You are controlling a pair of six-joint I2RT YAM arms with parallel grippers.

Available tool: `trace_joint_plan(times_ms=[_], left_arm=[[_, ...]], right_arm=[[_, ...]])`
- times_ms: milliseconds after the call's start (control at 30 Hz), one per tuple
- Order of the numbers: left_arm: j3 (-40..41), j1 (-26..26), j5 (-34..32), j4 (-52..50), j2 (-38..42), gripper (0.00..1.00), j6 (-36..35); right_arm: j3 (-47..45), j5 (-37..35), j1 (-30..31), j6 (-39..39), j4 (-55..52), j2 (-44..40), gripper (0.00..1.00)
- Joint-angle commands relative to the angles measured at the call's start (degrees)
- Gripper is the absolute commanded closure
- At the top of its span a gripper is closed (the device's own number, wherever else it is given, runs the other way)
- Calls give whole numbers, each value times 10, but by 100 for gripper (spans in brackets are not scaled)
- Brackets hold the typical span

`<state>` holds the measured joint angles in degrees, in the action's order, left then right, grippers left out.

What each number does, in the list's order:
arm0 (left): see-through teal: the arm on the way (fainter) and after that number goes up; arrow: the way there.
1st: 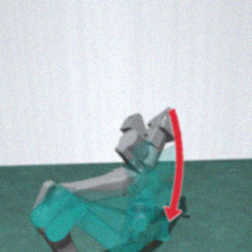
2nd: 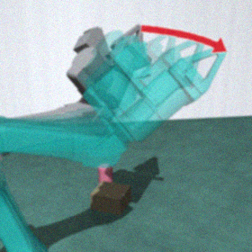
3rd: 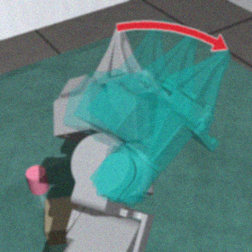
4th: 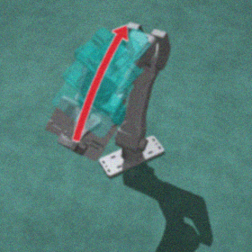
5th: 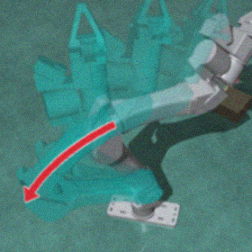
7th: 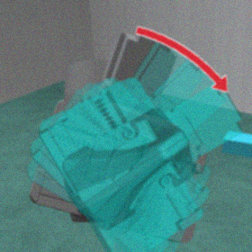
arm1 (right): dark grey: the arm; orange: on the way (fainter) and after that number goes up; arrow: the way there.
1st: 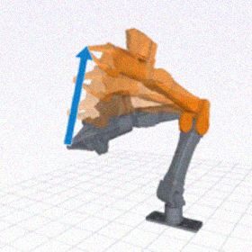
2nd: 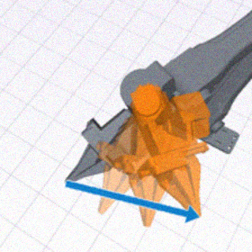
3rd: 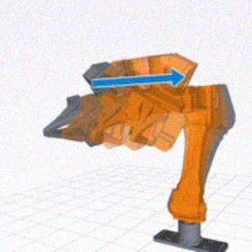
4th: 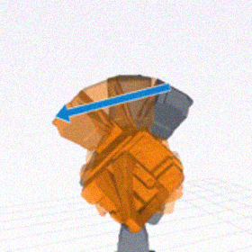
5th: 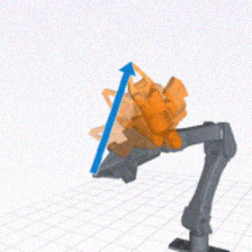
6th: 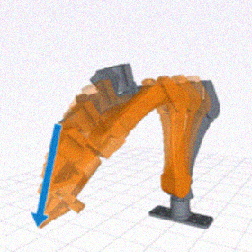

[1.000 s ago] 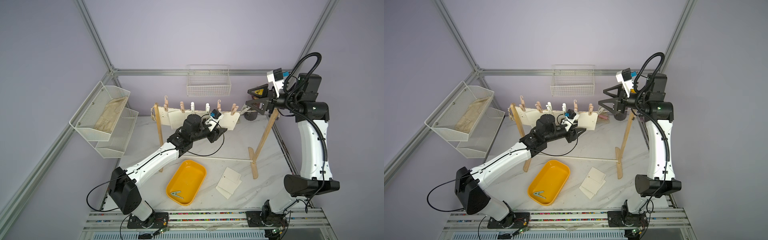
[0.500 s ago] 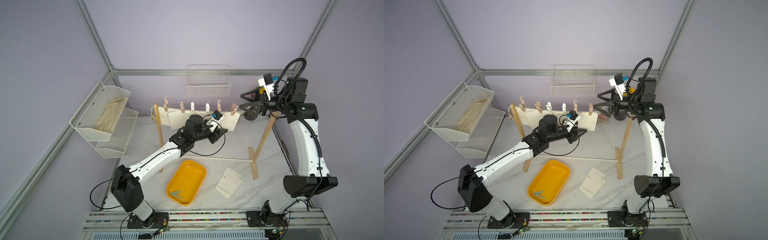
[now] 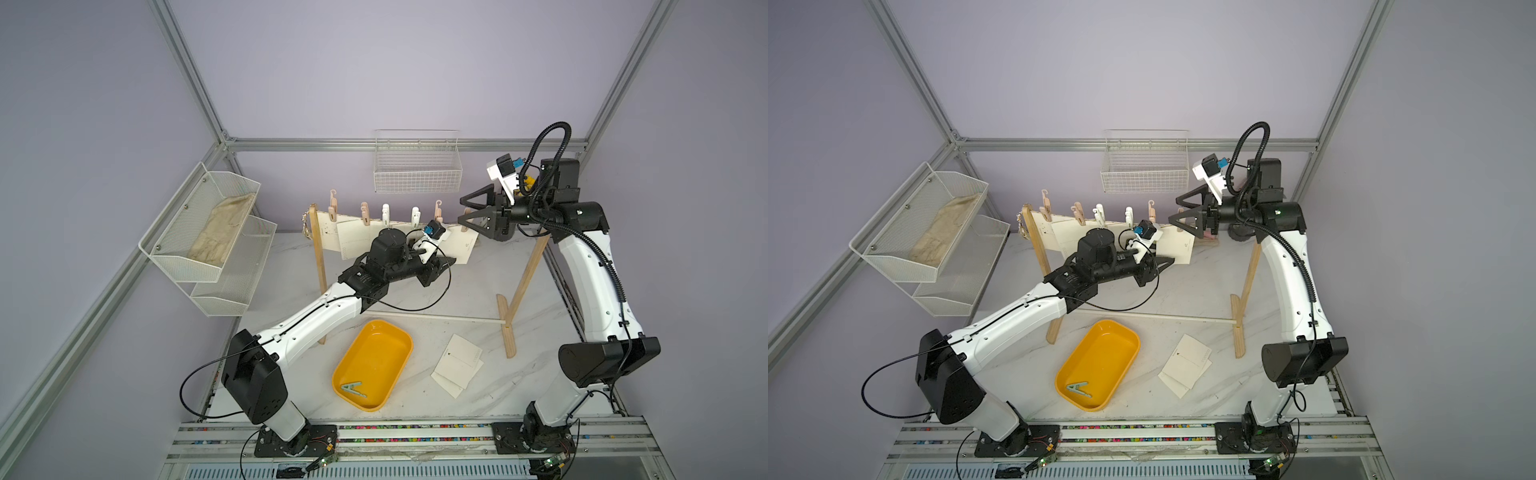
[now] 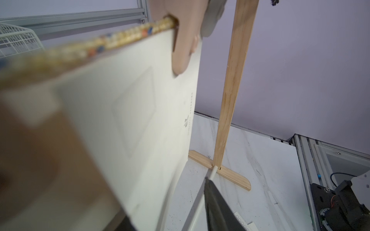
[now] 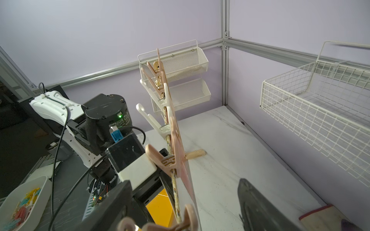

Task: Remove the postcards from the strings
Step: Remove the clamp from the clothesline.

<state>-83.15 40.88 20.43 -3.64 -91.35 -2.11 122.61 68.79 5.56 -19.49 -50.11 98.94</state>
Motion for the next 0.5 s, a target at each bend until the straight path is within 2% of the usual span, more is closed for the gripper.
trace_joint_plan(times_ms=[0,233,467], left_arm=[[-36,-4,9,13,-4,62,12],[-41,-4,10,16,-9,72,22],[-46,-3,15,24,-16,81,35]], right_arm=[[12,1,4,-32,-20,3,23],[5,3,4,-41,-19,-3,36],[3,2,5,-43,-17,-6,43]])
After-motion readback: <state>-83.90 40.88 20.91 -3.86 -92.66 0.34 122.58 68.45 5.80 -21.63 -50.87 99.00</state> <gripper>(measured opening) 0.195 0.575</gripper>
